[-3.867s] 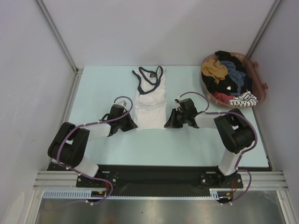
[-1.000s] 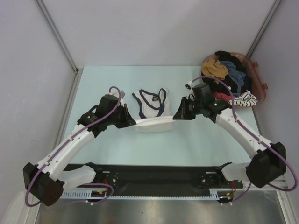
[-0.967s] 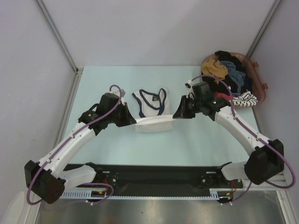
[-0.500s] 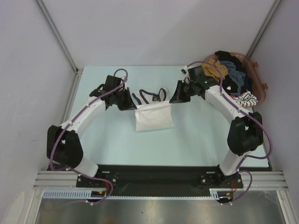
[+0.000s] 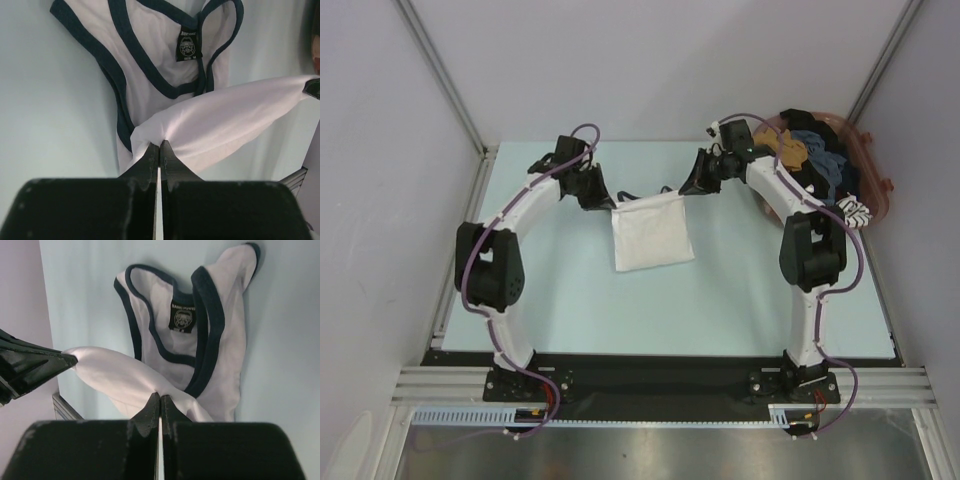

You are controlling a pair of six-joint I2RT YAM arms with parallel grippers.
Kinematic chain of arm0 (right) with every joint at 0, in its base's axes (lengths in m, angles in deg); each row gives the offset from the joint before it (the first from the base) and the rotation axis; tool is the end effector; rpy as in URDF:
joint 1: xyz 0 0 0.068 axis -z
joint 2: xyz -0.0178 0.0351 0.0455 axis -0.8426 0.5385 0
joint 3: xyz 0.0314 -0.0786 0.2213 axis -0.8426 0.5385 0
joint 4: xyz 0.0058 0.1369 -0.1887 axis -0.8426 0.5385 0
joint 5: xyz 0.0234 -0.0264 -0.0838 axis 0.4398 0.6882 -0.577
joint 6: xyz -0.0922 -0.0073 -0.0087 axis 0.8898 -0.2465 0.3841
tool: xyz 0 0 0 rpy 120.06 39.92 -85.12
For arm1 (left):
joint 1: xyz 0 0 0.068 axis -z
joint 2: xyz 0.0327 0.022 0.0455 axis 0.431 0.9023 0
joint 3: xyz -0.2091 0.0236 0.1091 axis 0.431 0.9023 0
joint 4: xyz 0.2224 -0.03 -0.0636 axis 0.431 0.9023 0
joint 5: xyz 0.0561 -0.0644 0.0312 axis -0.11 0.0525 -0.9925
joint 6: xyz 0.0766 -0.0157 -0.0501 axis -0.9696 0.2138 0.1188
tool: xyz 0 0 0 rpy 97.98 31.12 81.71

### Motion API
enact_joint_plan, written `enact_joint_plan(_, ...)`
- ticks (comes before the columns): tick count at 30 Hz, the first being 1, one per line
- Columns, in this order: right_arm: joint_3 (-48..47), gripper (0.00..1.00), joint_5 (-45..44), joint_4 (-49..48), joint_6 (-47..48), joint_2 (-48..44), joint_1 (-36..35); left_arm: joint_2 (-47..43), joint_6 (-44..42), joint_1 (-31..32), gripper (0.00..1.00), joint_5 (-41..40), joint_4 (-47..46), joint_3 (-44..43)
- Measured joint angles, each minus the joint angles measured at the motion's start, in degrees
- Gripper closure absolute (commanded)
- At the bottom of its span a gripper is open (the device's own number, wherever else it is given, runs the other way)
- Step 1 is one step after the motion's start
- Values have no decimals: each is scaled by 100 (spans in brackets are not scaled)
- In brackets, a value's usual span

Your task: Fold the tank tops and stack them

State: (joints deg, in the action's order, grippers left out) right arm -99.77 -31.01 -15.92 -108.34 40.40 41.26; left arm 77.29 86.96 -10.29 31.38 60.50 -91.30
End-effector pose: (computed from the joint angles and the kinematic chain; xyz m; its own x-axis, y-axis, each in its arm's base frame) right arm 0.4128 0.1644 0.2082 -0.9036 0.1245 -0.4099 -0.1835 0.7521 0.6330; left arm 0.3757 -0.1297 0.1983 -0.8869 -0.2488 -0.3893 -0.0136 0.8563 -0.5163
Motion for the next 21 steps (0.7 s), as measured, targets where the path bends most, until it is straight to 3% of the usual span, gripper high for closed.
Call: enact_joint_plan(21,-1589,100,573,-809,-629,1727,238,1633,7,-372,100,39,105,-1727)
